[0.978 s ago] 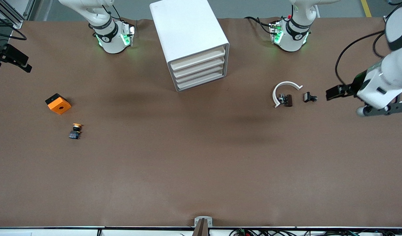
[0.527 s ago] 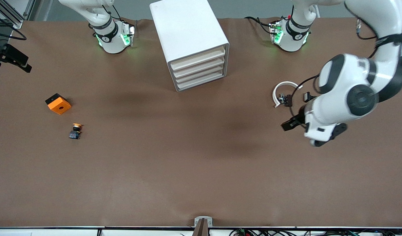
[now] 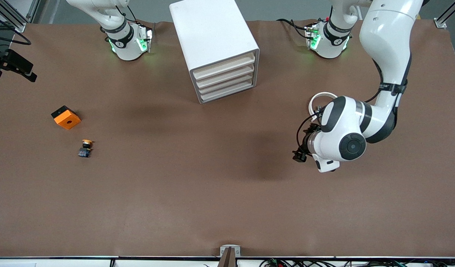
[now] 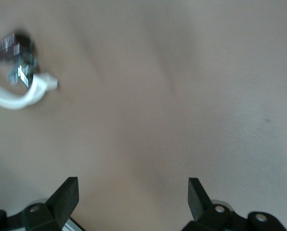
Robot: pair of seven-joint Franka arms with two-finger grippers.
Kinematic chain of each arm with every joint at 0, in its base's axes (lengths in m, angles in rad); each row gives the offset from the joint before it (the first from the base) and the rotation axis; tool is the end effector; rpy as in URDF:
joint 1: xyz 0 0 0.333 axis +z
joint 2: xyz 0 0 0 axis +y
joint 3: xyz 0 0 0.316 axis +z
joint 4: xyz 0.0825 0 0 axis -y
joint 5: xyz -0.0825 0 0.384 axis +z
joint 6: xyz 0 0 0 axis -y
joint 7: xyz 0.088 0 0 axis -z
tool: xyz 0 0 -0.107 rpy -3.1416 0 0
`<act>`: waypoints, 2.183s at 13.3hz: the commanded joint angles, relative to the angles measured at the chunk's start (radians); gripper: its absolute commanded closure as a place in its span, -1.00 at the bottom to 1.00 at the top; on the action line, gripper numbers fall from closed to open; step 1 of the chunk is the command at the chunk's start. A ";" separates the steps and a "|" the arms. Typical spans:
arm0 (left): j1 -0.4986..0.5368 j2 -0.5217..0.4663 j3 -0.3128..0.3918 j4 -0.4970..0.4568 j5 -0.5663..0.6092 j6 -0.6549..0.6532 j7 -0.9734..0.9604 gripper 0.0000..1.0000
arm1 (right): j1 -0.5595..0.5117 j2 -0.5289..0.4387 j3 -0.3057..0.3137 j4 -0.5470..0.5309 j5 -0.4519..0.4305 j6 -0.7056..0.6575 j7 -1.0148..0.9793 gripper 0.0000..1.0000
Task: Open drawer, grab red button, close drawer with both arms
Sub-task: 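Pull the drawer open with the left gripper while the right gripper approaches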
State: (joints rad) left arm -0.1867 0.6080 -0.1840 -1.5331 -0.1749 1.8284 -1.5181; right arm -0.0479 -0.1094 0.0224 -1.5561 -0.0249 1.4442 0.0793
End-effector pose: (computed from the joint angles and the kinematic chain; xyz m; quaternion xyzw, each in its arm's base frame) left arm 0.6237 -0.2396 0.2866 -0.7987 -0.5670 0.1969 0.0435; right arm 0.5059 -0.0150 0.6783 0.9984 -0.0540 -0.0009 0.0136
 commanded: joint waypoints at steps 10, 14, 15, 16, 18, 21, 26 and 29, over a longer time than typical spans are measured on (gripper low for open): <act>-0.163 0.183 0.003 0.018 -0.590 -0.250 -0.678 -1.00 | 0.101 0.066 0.002 0.024 -0.010 -0.004 0.016 -1.00; -0.247 0.240 0.003 0.016 -0.721 -0.299 -0.812 -0.42 | 0.166 0.062 0.004 0.025 -0.015 -0.002 0.033 -1.00; -0.275 0.245 0.003 0.016 -0.726 -0.316 -0.814 -0.42 | 0.198 0.062 0.004 0.040 -0.026 -0.004 0.059 -1.00; -0.284 0.249 0.003 0.016 -0.730 -0.333 -0.815 -0.39 | 0.227 0.062 0.005 0.045 -0.032 -0.007 0.092 -1.00; -0.293 0.259 0.003 0.016 -0.756 -0.378 -0.817 -0.11 | 0.298 0.062 0.004 0.050 -0.035 -0.015 0.239 -1.00; -0.295 0.259 0.003 0.021 -0.758 -0.419 -0.815 -0.11 | 0.377 0.063 0.007 0.048 -0.030 -0.015 0.423 -1.00; -0.329 0.269 0.003 0.022 -0.799 -0.420 -0.814 0.02 | 0.483 0.070 0.007 0.041 -0.010 -0.007 0.700 -1.00; -0.341 0.271 0.005 0.024 -0.801 -0.420 -0.815 0.56 | 0.520 0.099 0.007 0.044 0.057 0.011 0.868 -1.00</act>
State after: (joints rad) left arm -0.5180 0.8669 -0.1866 -1.5316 -0.9561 1.4266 -2.3202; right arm 0.4516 -0.0345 0.0366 -1.5281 -0.0037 1.4469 0.8563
